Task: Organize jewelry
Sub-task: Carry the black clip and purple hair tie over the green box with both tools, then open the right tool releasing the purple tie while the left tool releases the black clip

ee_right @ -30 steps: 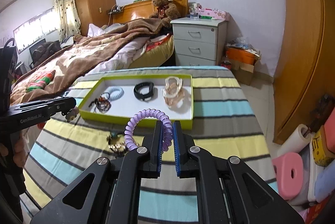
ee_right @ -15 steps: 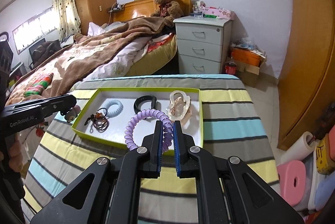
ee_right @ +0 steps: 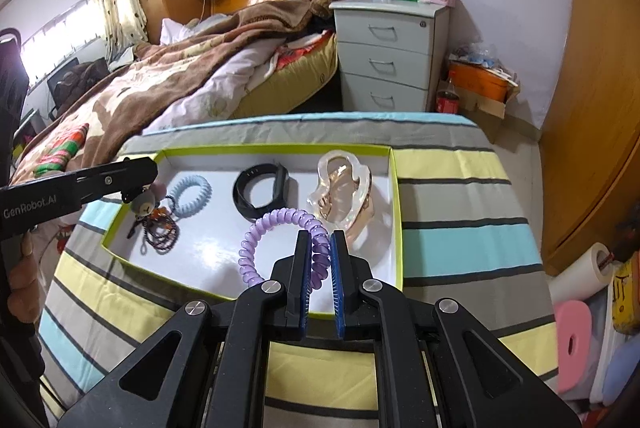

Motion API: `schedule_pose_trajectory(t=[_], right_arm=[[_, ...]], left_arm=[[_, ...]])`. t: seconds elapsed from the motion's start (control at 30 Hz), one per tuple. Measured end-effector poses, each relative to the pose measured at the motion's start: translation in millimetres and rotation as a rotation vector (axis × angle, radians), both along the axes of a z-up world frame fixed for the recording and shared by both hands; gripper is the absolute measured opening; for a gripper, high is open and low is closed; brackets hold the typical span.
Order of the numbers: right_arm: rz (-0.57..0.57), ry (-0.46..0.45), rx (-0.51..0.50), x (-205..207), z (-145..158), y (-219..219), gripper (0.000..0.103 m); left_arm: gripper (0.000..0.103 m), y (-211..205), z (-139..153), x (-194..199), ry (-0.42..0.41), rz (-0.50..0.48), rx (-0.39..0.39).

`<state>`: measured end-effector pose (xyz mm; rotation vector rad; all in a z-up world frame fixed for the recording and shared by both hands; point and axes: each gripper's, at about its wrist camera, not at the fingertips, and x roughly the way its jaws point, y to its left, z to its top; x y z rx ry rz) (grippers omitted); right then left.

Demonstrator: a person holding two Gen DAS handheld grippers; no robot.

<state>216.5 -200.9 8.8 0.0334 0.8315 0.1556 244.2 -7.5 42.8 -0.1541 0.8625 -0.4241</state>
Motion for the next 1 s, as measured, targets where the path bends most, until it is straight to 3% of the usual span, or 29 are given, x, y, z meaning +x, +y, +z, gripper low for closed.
schedule_pose_trajectory(t=[0.43, 1.0], right_arm=[[0.006, 0.049, -0.029, 14, -22, -3, 0.01], [0.01, 0.09, -0.06, 23, -34, 1, 0.01]], left_arm=[[0.016, -15, -39, 23, 0.076, 0.005, 0.045], [0.016, -22, -57, 30, 0.102, 0.012, 0.089]])
